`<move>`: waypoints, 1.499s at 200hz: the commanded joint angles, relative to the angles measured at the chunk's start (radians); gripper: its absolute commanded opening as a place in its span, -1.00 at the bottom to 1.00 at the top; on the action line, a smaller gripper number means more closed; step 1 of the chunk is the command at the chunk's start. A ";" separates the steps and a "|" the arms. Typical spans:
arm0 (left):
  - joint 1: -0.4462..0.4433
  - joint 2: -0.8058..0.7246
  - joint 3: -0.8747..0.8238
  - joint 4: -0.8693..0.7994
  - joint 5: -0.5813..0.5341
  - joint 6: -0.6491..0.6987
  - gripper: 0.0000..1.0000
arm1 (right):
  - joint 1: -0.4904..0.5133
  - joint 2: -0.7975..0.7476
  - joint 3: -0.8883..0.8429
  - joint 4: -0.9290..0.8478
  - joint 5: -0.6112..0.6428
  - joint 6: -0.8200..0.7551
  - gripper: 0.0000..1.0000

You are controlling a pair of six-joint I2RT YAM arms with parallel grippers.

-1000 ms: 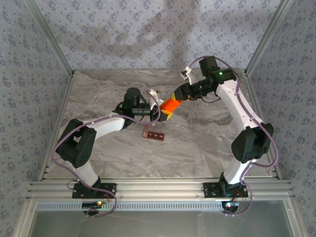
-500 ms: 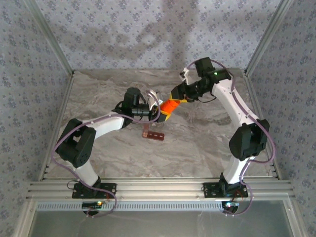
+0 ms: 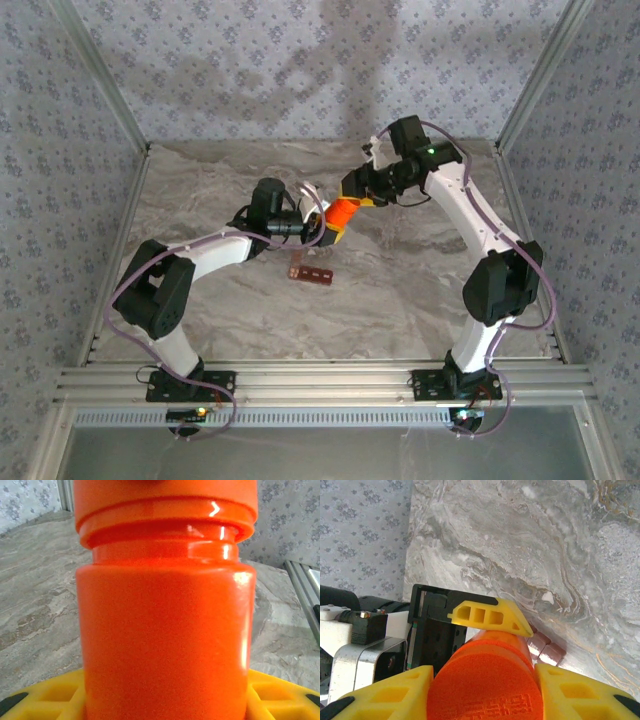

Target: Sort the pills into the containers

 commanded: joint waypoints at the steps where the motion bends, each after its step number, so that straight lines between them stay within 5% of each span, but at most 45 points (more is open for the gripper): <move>1: -0.034 -0.015 0.016 0.246 0.003 -0.033 -1.00 | 0.026 0.007 -0.012 0.002 -0.008 0.041 0.06; 73: -0.034 0.005 0.020 0.270 -0.020 -0.053 -1.00 | 0.027 0.001 0.085 -0.079 0.071 -0.011 0.30; 101: -0.031 0.012 0.008 0.319 -0.042 -0.073 -1.00 | 0.023 -0.019 0.106 -0.089 0.100 -0.028 0.54; 180: -0.023 0.028 0.005 0.357 -0.045 -0.110 -1.00 | -0.009 -0.130 0.094 0.063 0.042 -0.036 0.85; 237: -0.003 0.035 -0.003 0.442 -0.026 -0.184 -1.00 | -0.089 -0.304 -0.104 0.359 0.021 0.030 0.83; 300: 0.031 0.081 0.035 0.592 0.081 -0.369 -1.00 | -0.123 -0.353 -0.188 0.490 -0.035 -0.120 0.79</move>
